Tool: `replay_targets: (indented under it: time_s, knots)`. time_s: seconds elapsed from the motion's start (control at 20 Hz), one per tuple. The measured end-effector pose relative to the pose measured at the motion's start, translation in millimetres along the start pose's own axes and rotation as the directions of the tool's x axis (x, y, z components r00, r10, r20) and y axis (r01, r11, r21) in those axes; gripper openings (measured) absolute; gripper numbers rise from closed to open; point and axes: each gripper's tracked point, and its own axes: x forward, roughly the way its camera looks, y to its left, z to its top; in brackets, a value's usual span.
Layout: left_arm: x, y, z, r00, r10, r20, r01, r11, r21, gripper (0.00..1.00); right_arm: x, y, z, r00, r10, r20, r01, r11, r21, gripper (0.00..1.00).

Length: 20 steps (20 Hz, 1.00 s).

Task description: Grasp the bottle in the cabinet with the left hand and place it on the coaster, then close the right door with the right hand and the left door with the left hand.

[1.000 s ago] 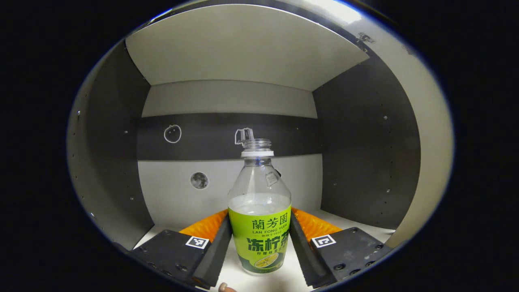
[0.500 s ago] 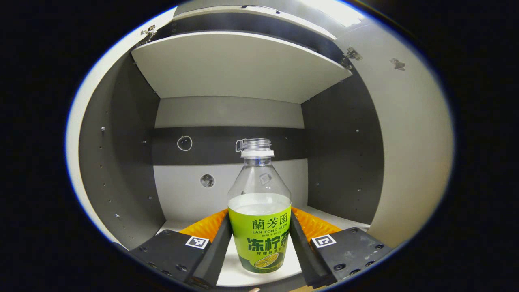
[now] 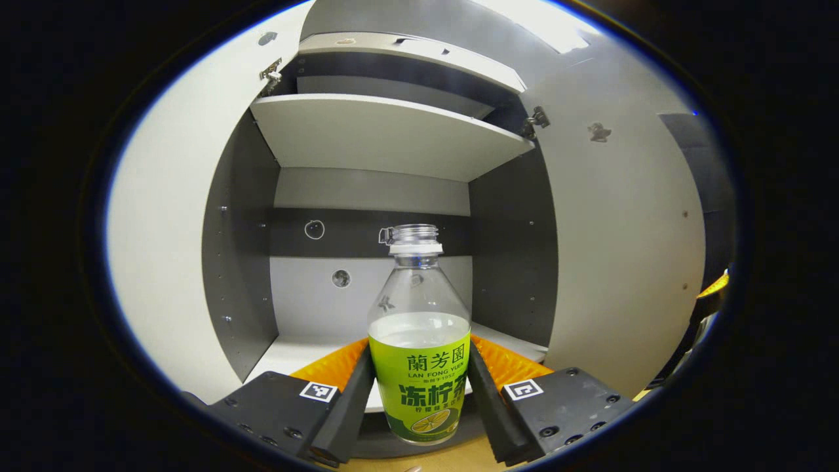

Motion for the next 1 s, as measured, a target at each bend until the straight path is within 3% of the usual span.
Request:
replay_targets:
  time_s: [0.55,0.8,1.0]
  knots:
    - [-86,-44,-54,0.994,-0.109,-0.024,0.108,0.994,-0.033,0.77,-31,-22,-6,0.990,-0.138,0.020,0.138,0.990,0.006,0.98]
    - [-111,-71,-101,0.990,-0.134,-0.046,0.132,0.990,-0.057,0.77,-25,-36,-22,0.987,-0.157,0.013,0.157,0.987,-0.023,0.98]
    - [-132,-98,-146,0.989,-0.133,-0.062,0.131,0.991,-0.033,0.77,-15,-31,-53,0.993,-0.117,-0.013,0.117,0.993,-0.030,0.98]
